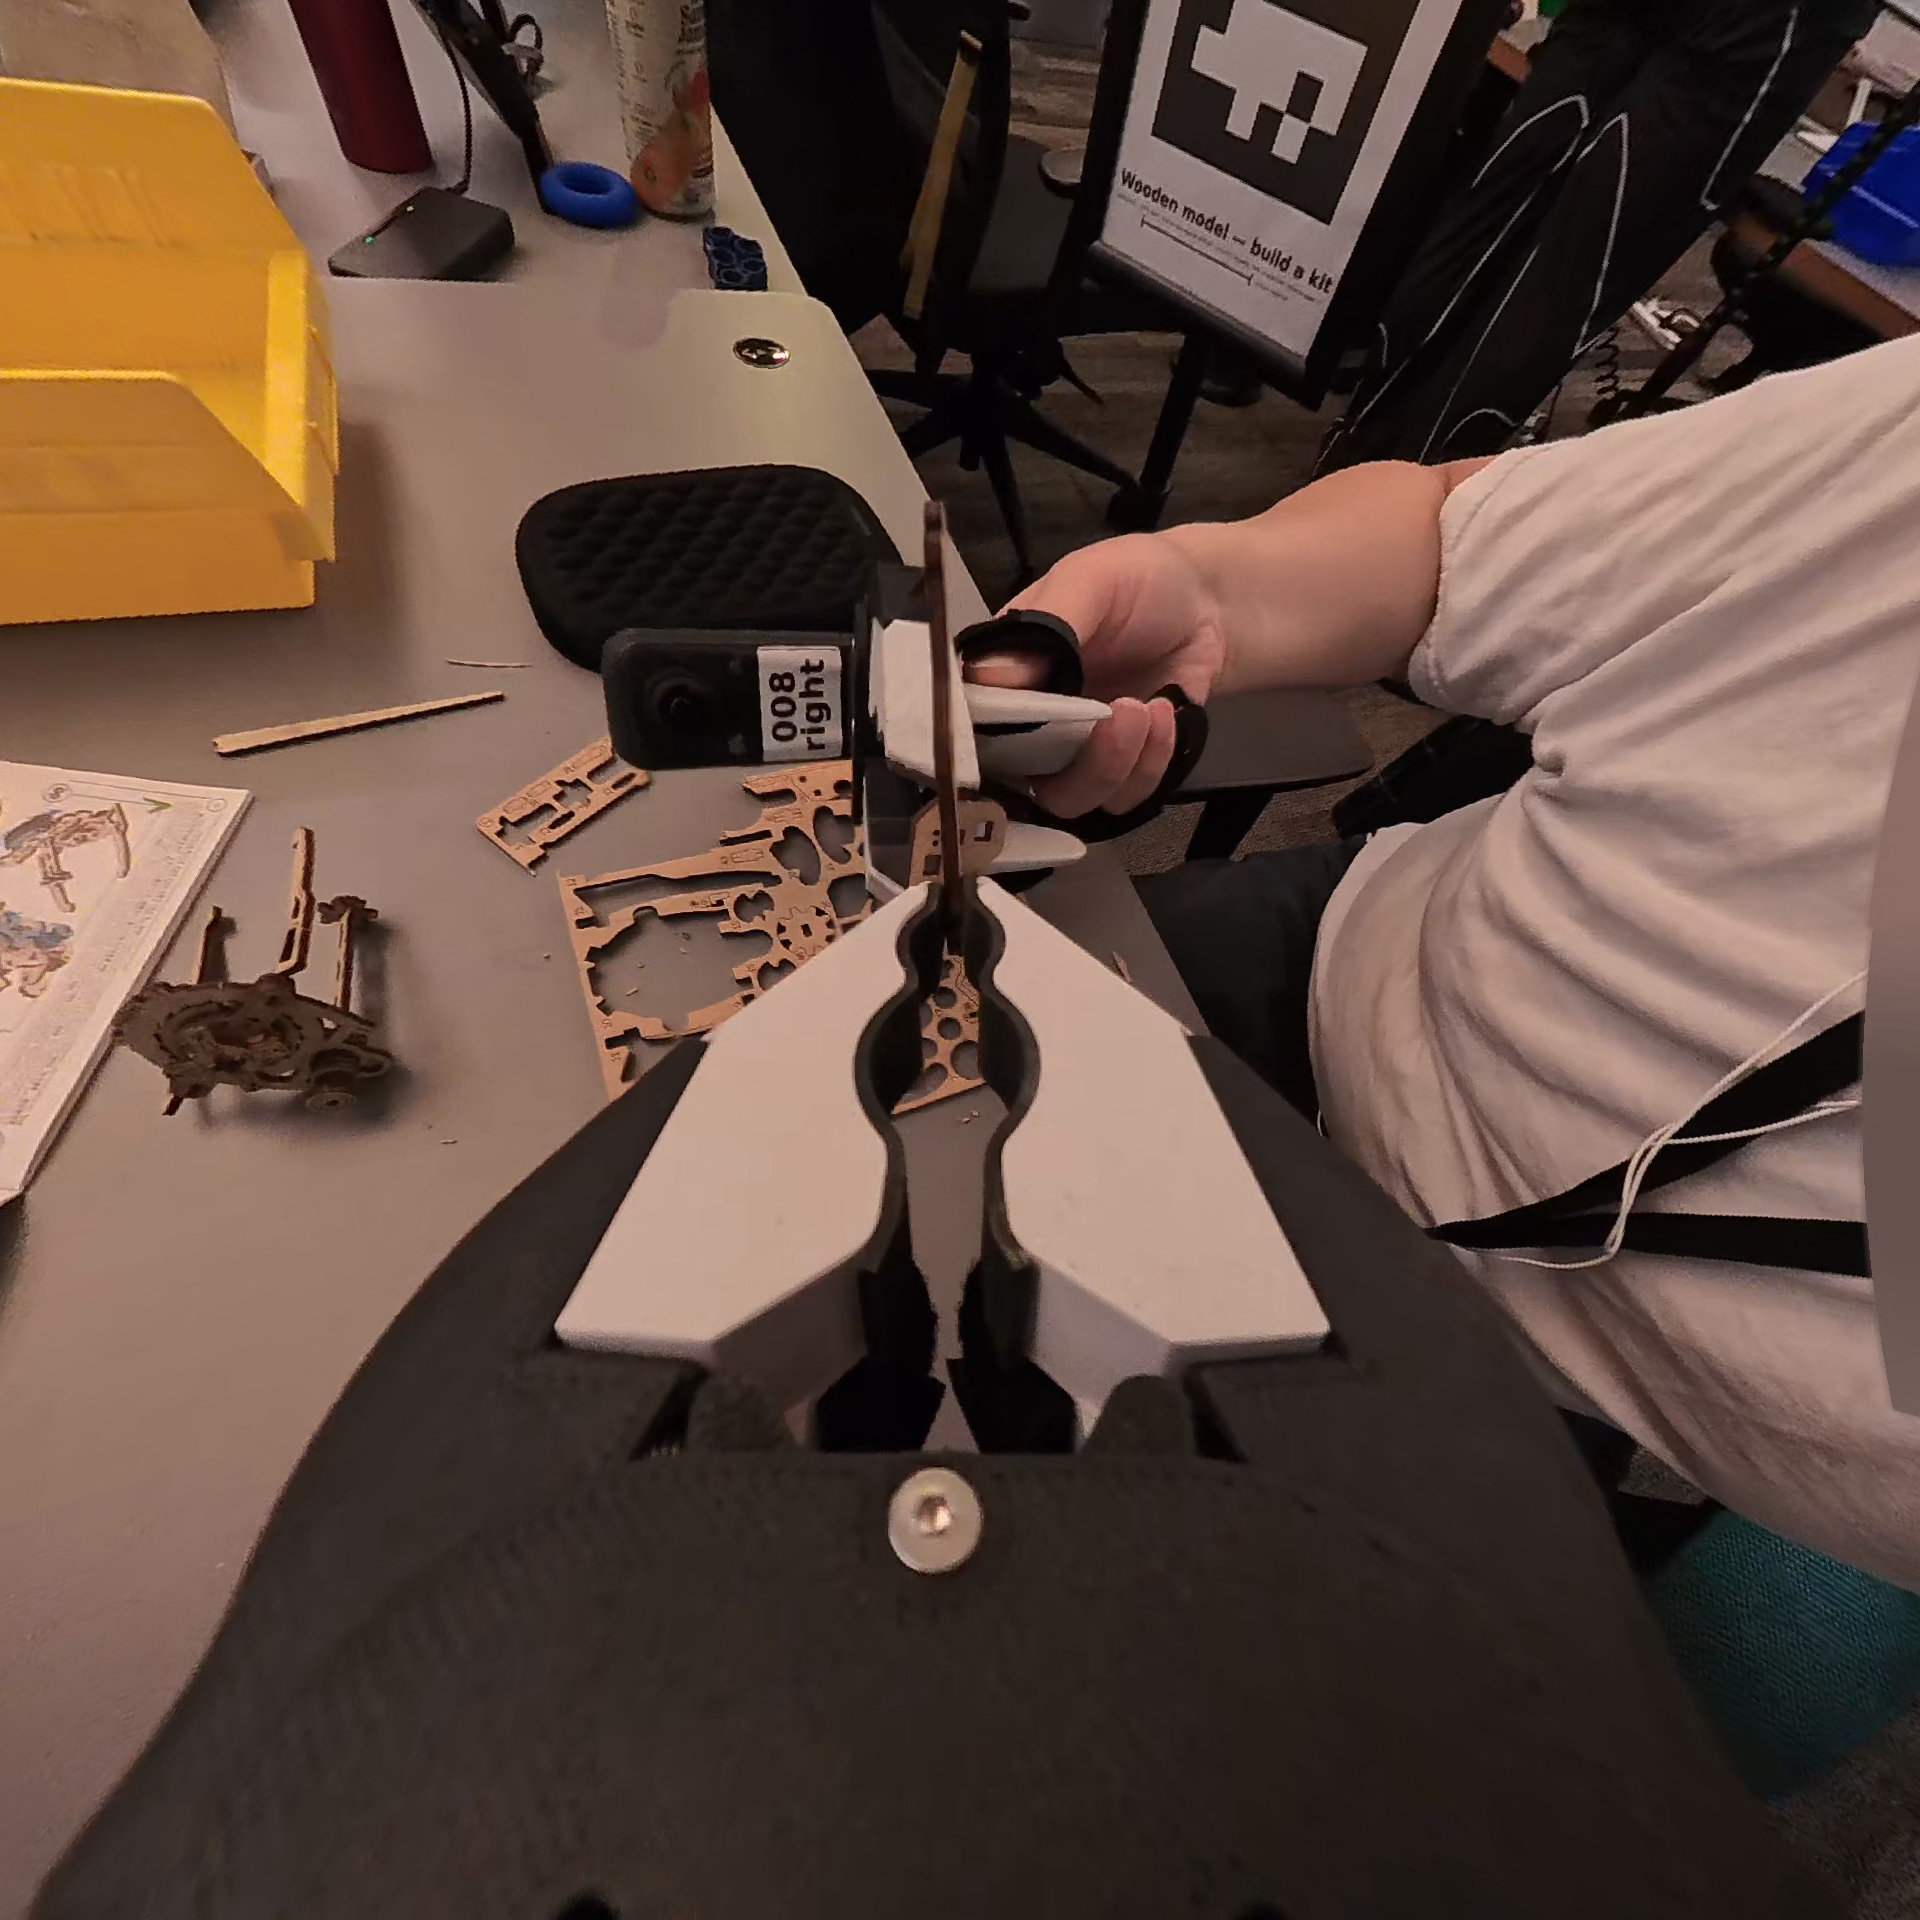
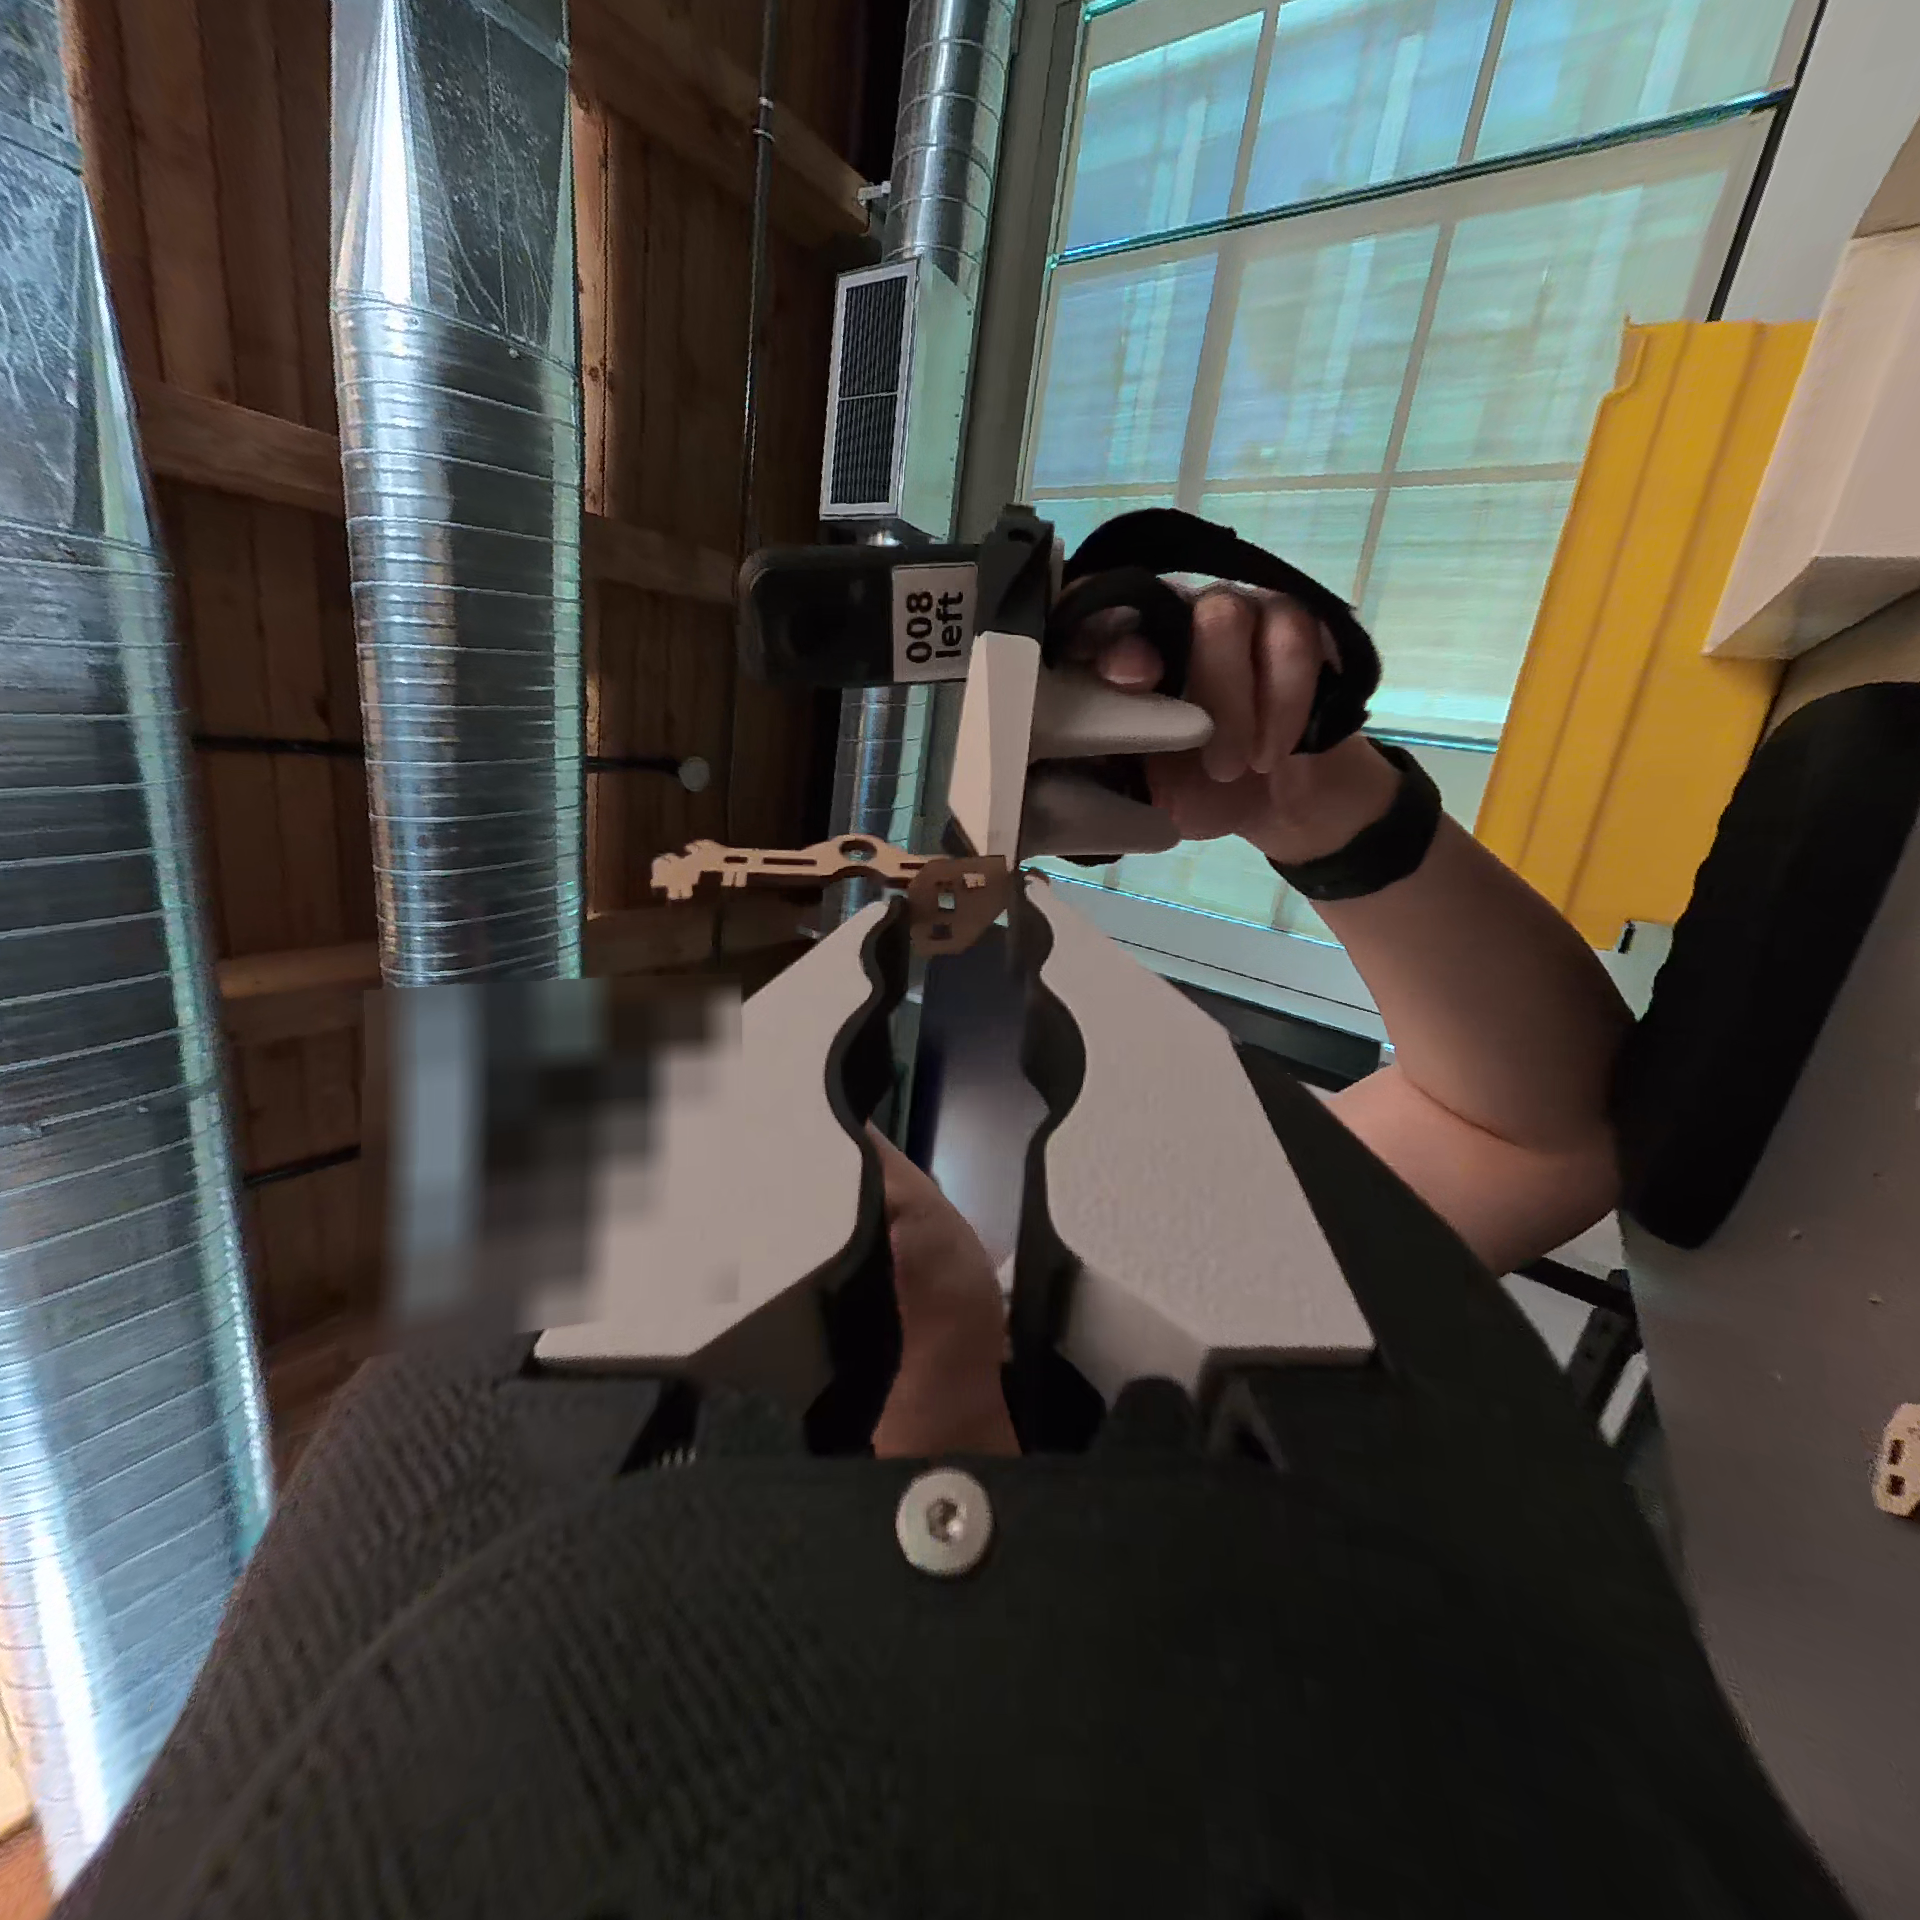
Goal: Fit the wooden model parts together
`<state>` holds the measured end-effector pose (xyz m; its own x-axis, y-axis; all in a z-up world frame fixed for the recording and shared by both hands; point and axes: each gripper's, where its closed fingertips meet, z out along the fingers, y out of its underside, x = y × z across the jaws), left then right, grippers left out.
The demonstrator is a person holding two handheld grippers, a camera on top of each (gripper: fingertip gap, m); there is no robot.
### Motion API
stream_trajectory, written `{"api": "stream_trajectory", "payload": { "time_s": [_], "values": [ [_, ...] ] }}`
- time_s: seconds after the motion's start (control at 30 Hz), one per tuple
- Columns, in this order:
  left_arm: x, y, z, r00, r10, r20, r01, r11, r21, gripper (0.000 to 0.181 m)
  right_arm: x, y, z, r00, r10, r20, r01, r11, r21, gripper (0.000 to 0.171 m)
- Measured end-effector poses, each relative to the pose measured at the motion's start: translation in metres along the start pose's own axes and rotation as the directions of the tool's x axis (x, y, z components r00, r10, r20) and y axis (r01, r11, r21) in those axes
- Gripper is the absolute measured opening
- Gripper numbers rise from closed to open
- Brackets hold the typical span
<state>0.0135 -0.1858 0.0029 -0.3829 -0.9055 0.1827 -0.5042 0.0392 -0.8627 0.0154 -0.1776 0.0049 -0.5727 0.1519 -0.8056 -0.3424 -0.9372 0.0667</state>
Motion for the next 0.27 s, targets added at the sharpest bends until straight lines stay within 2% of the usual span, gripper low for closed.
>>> {"api": "stream_trajectory", "payload": {
  "time_s": [0.03, 0.27],
  "values": [
    [-0.0009, -0.0002, 0.0002, 1.0, 0.001, 0.007, -0.001, 1.0, 0.001, 0.001, -0.0002, -0.0006, -0.0002, 1.0, -0.02, -0.006, 0.02, 1.0, -0.001, 0.017],
    [-0.007, -0.0072, 0.0002, 0.999, -0.011, 0.05, 0.009, 0.999, 0.041, 0.0, -0.0079, -0.0055, 0.0008, 0.97, -0.239, -0.046, 0.238, 0.971, -0.025, 0.018]
  ]
}}
